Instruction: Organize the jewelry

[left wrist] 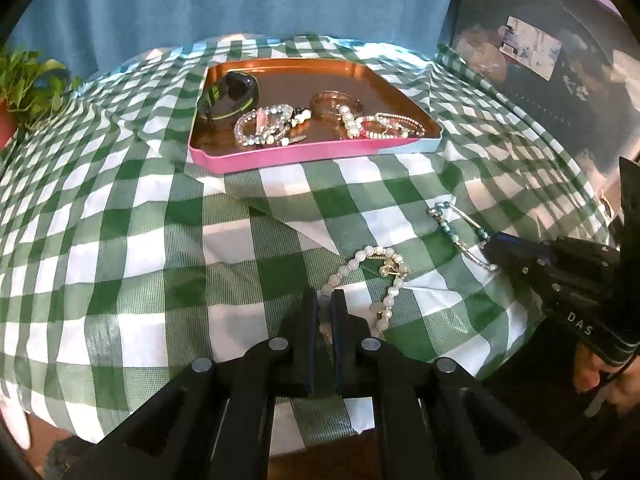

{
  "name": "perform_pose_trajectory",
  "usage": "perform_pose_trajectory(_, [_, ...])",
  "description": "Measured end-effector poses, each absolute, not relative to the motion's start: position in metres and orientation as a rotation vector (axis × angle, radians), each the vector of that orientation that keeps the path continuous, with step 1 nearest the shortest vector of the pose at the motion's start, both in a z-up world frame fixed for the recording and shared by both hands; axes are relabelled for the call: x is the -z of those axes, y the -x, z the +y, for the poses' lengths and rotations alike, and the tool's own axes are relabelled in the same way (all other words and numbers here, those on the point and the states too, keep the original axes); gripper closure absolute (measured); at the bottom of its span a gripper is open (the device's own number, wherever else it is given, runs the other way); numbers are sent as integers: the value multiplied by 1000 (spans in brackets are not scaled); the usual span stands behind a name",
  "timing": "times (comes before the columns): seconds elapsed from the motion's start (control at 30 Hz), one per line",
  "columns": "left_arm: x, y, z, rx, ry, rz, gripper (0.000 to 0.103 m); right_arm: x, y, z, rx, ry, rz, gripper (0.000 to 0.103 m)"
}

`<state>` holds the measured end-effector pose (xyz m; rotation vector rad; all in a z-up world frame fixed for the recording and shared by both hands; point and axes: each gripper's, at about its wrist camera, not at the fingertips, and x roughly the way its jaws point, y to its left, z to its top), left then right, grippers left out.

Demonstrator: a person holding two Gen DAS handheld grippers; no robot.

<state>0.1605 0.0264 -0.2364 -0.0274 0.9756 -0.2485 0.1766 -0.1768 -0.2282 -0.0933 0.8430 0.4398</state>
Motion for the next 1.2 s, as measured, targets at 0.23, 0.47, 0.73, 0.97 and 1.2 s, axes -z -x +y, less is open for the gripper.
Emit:
perform_pose_trajectory(0.23, [241, -157, 14, 214, -45, 964, 96, 229, -172, -168, -429, 163, 826, 93])
perform_pose_trajectory(0.47, [236, -158, 15, 184, -16, 957, 97, 227, -177, -173, -414, 123, 841, 98])
perform_pose_trajectory(0.73, [219, -154, 24, 201, 137, 948, 97, 202, -183, -182, -438, 33, 832, 98])
perform_pose_trajectory(0.97, [171, -149, 24, 241, 157, 840, 97, 184, -187, -193, -464, -62, 832, 98])
perform_pose_trajectory(1.2, [134, -144, 26, 250, 155, 771, 97, 152, -181, -189, -470, -60, 783, 98])
